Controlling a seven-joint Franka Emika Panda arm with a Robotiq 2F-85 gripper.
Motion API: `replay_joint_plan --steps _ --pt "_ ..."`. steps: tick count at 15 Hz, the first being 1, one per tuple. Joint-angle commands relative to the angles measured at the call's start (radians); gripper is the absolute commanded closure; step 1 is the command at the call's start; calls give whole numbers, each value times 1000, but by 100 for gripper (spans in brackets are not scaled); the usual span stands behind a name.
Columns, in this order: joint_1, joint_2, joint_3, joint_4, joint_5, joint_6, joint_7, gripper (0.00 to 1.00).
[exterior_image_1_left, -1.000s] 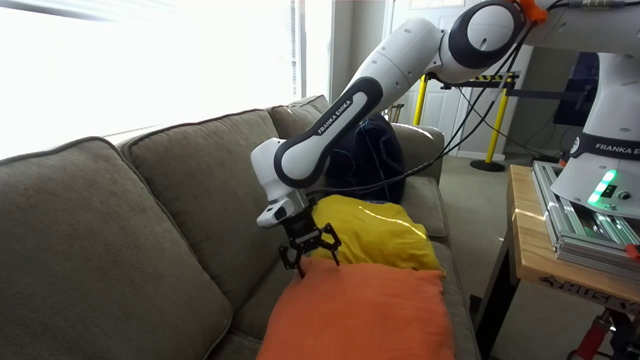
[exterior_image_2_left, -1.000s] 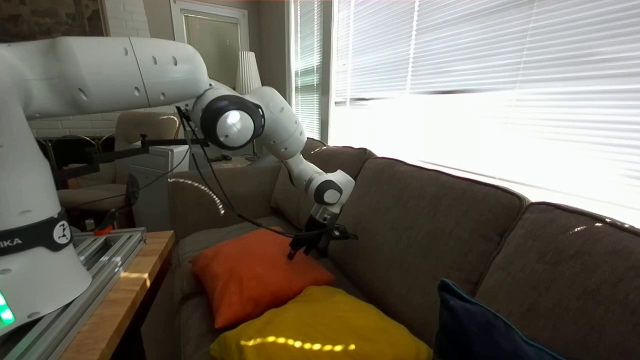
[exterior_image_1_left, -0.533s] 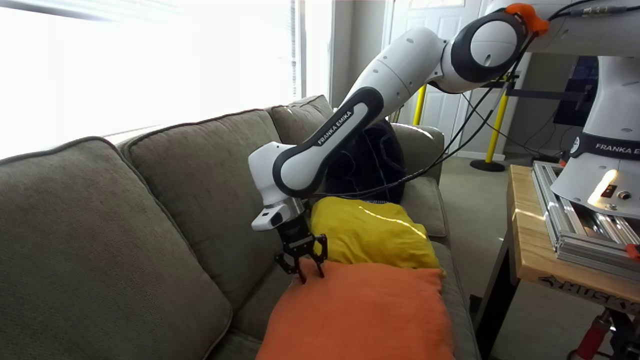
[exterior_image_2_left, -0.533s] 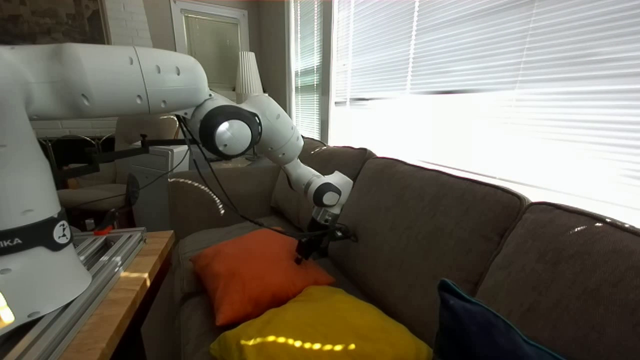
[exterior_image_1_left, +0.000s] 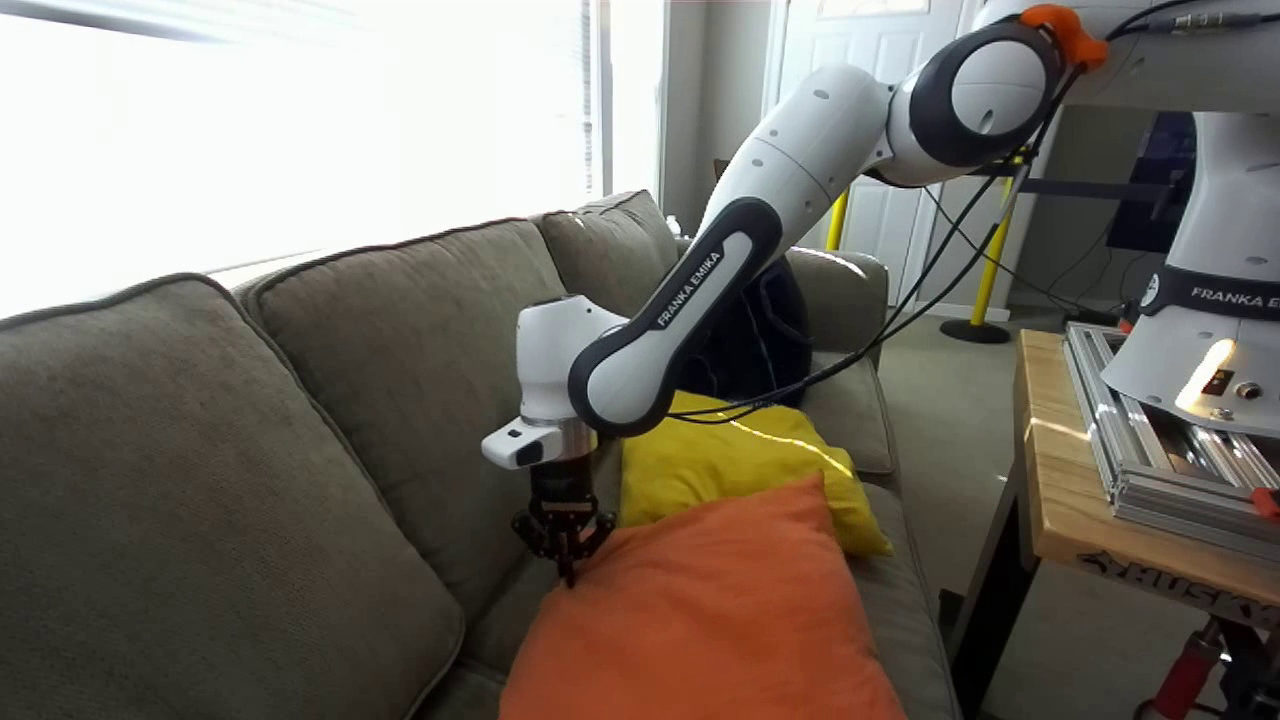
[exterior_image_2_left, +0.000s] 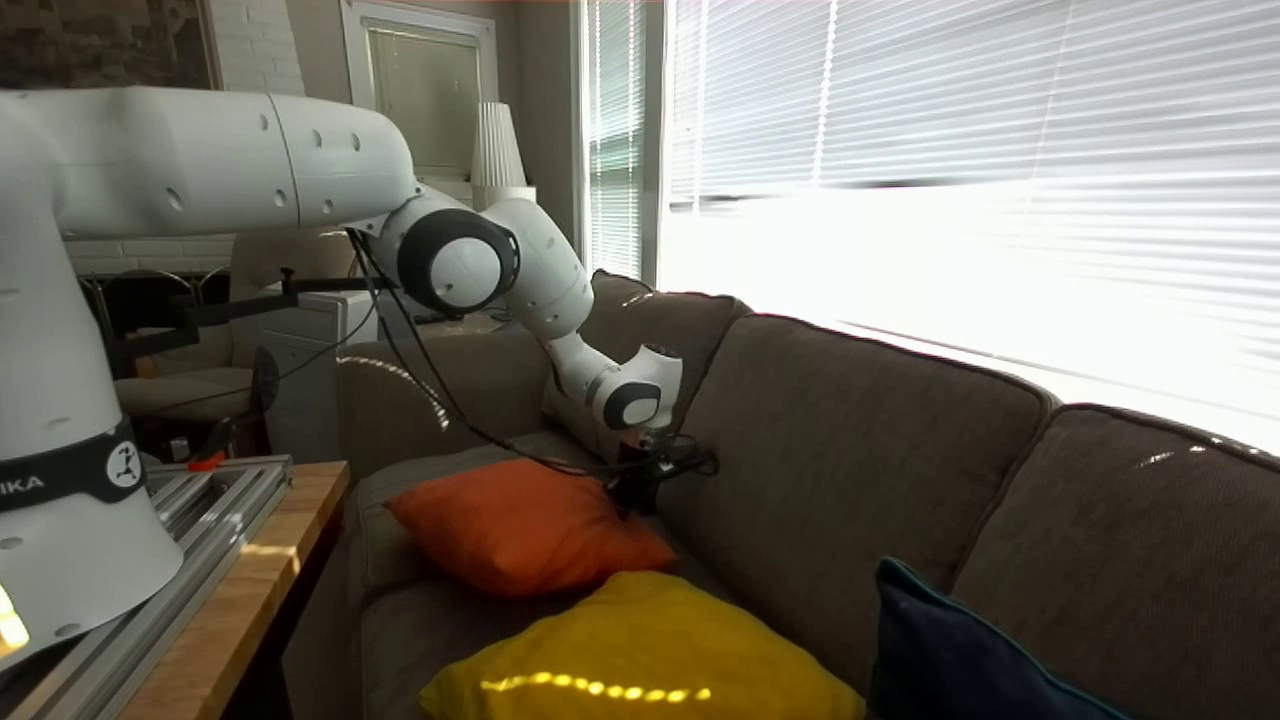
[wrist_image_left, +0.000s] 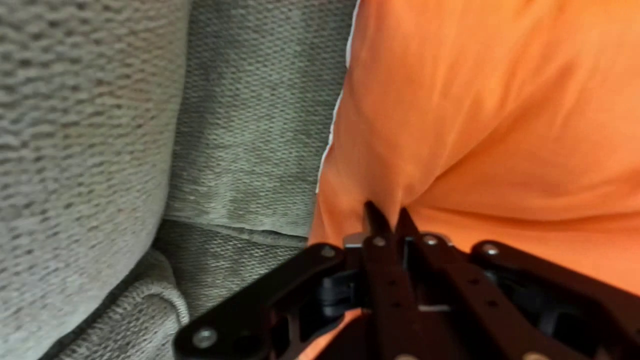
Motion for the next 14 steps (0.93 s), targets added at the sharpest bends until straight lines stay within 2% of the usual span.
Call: replay_joint_plan --steps 1,4,8,9,14 --pt "12 0 10 7 -14 163 109 99" --pt "19 -67 17 -56 27 278 170 99" --pt "8 -190 65 -183 23 484 218 99" --pt "1 -227 75 -221 24 502 226 99" --pt "-4 -389 65 -404 29 678 305 99"
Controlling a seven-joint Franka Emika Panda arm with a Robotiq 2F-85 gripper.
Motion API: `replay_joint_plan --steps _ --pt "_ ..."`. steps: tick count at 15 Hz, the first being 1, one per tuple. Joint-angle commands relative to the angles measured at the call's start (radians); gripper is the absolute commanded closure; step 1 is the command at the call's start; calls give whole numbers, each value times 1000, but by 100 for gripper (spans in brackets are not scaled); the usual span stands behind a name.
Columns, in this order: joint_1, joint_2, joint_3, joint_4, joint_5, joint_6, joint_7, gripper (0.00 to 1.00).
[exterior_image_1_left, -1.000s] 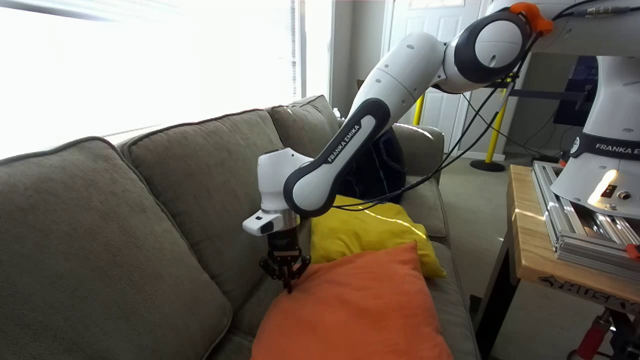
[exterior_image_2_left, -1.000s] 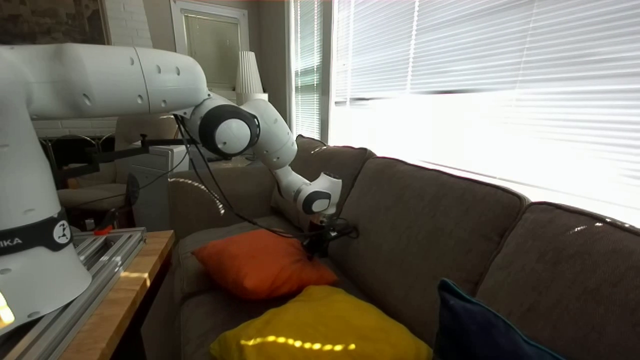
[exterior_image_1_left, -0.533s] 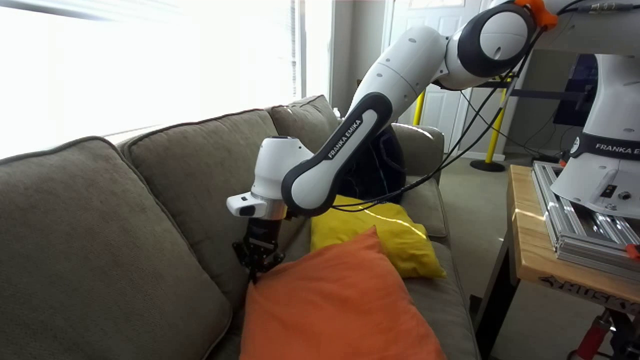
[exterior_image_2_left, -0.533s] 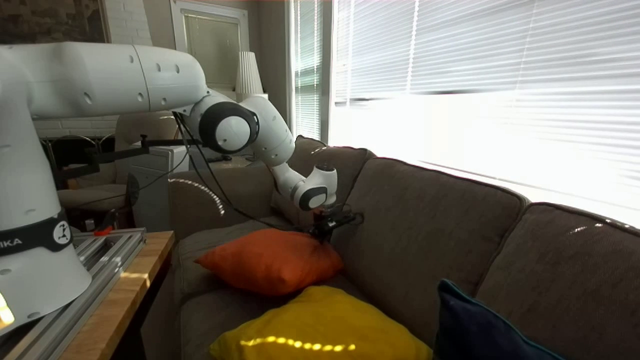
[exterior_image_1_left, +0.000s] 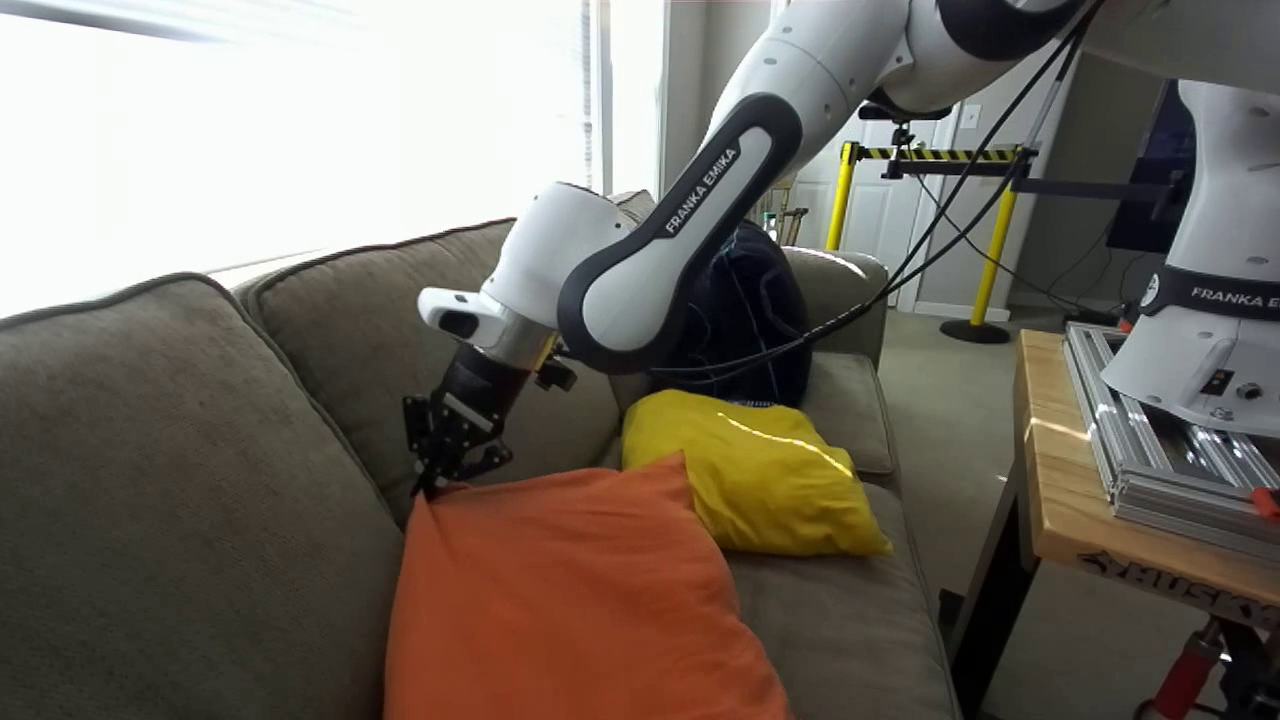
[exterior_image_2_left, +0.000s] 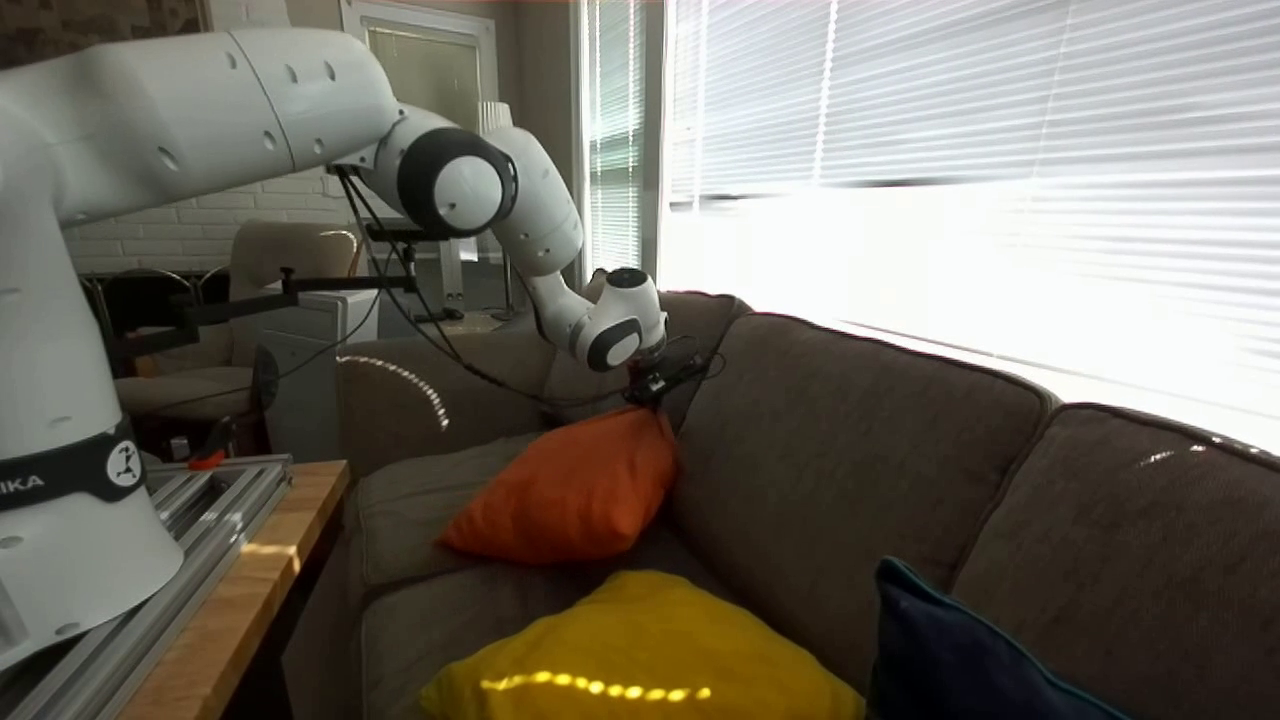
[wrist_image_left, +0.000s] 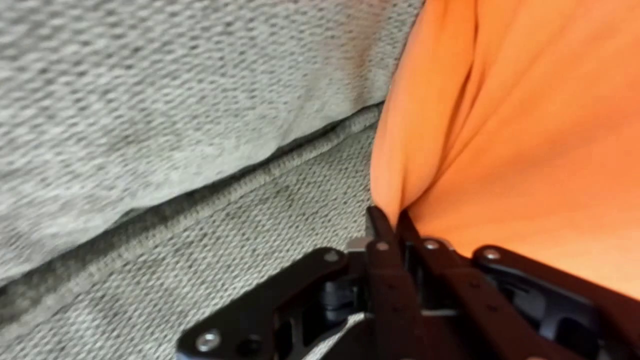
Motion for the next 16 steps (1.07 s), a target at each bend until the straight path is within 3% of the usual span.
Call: replay_joint_plan --steps 1,5,9,10,16 --pt "-15 -174 -13 -195 27 186 74 99" --pt "-23 -198 -24 -251 37 384 121 99" --pt "-61 -203 19 -334 32 586 152 99" --pt "-47 -220 -21 -360 -60 633 288 99" --pt "22 -310 -129 -479 -4 918 491 99"
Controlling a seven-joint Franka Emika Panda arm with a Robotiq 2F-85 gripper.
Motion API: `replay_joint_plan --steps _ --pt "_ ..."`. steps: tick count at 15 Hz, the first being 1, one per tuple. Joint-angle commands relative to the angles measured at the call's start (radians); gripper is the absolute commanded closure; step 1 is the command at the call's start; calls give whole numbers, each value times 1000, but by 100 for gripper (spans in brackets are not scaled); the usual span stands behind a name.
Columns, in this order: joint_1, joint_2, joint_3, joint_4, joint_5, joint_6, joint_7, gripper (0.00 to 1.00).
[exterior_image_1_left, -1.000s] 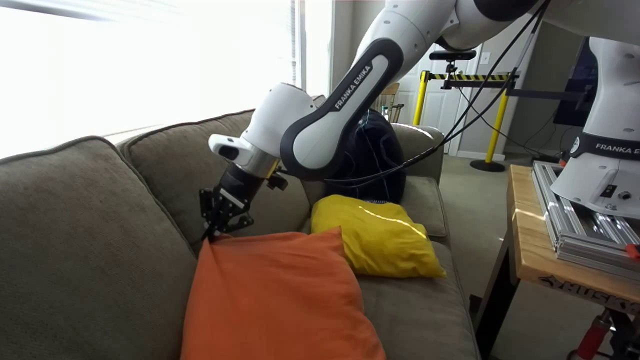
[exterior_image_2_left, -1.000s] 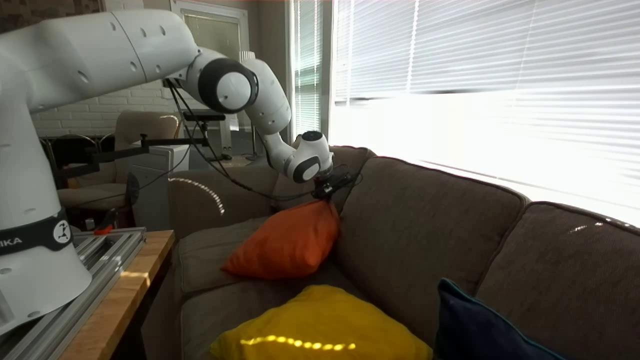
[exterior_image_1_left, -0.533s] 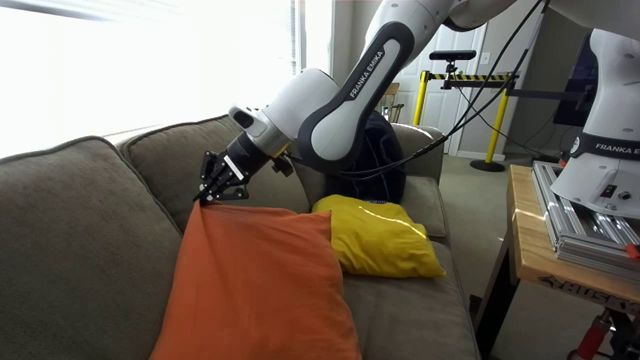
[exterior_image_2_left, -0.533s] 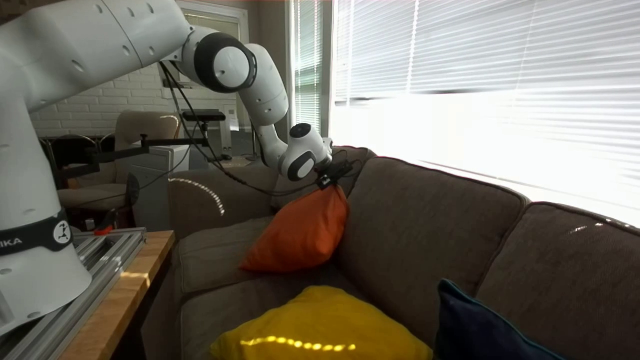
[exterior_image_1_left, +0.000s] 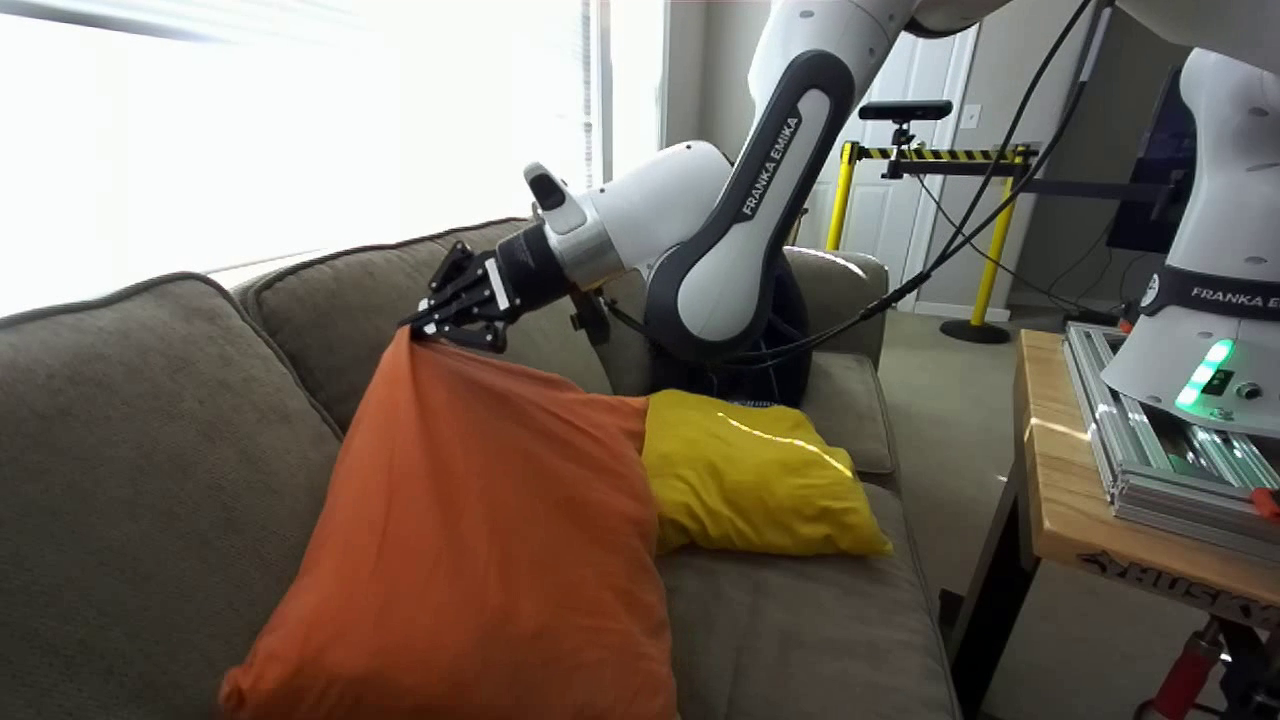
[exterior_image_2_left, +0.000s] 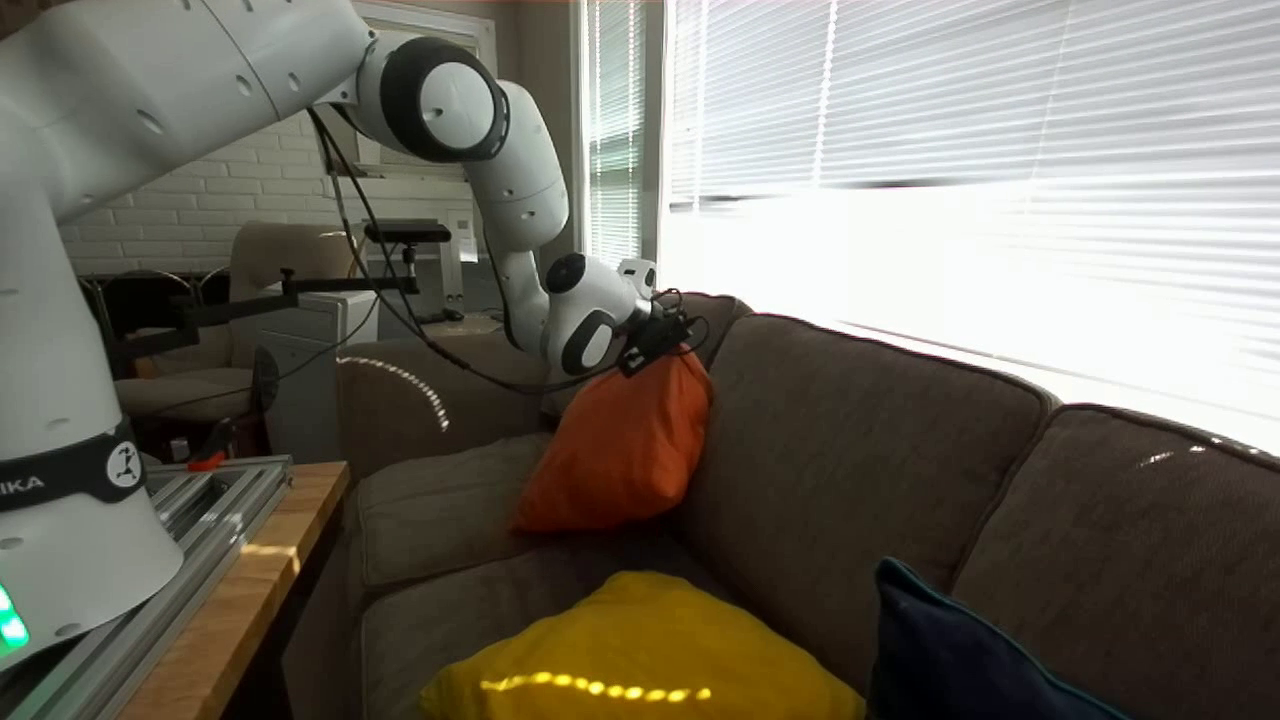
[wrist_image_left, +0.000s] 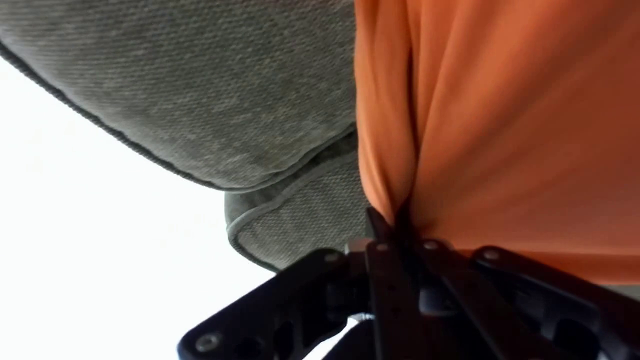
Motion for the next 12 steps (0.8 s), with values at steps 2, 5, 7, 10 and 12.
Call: replay_joint_plan --steps 2,5,7,10,12 --pt "63 -98 -105 -78 68 201 154 99" --pt "90 -69 -143 -63 158 283 201 99" --pt "101 -28 -154 -45 203 302 231 99" --pt "137 50 -180 -3 274 324 239 99" --pt "153 92 -188 15 301 328 242 99"
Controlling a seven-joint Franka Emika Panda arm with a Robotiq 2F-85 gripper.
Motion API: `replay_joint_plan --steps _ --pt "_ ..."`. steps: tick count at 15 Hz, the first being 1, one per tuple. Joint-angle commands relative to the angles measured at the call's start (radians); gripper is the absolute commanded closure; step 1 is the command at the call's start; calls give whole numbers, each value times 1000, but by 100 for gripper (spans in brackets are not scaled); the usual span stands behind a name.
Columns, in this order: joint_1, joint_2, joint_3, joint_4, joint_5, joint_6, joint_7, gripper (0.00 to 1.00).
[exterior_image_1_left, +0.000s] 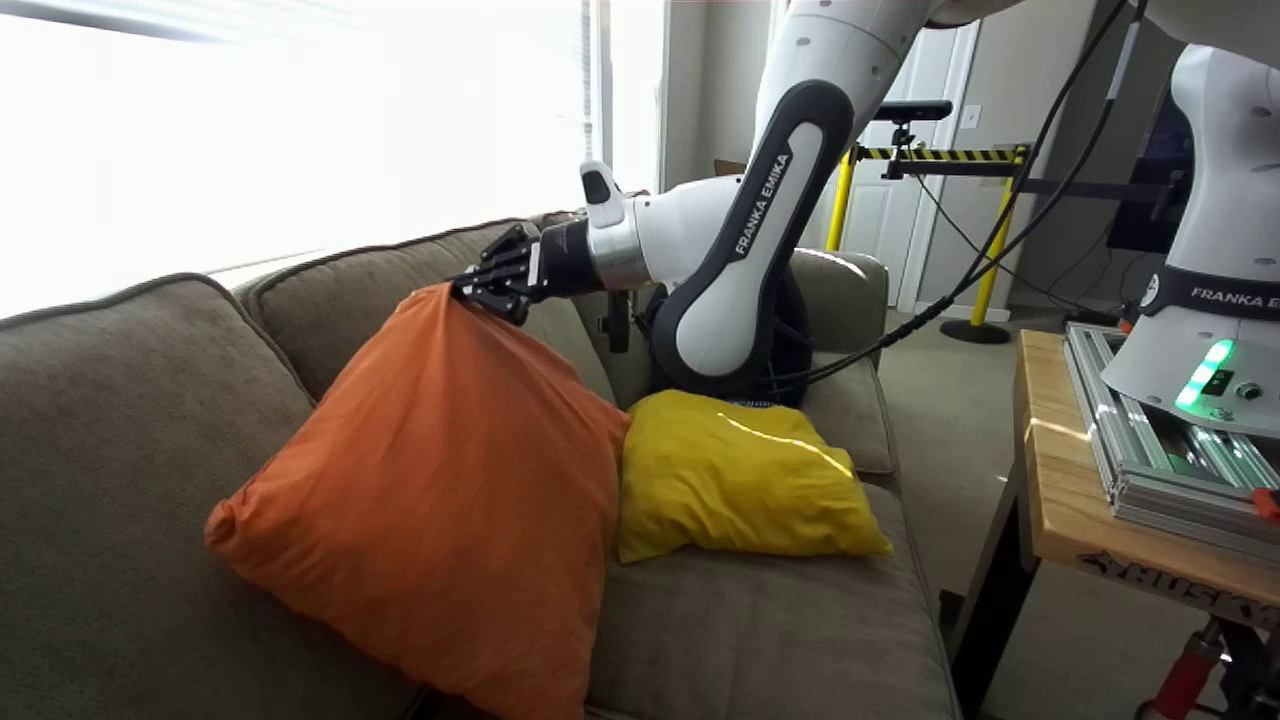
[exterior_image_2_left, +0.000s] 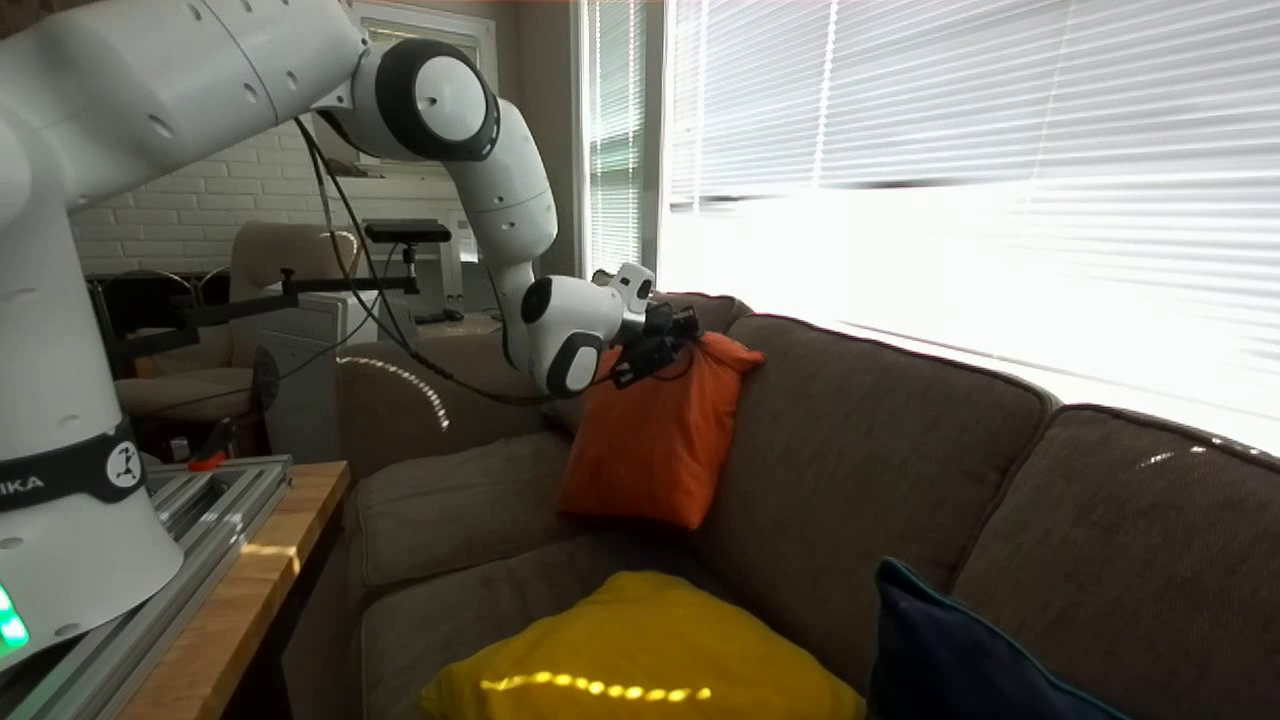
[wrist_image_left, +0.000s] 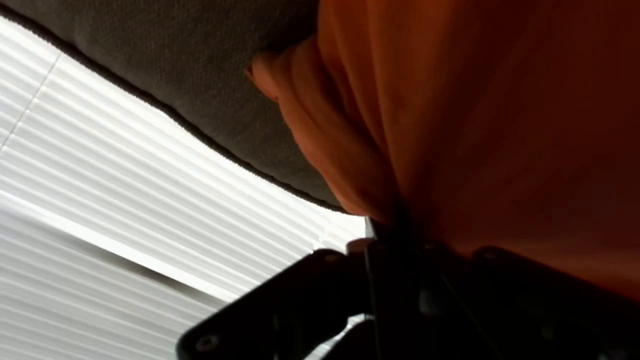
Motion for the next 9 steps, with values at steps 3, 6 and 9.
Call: replay_joint_plan --steps 3,6,9 --pt "57 121 -37 92 94 13 33 99" --pt "72 153 -40 122 148 -26 42 99" --pt "92 167 -52 139 225 -72 35 99"
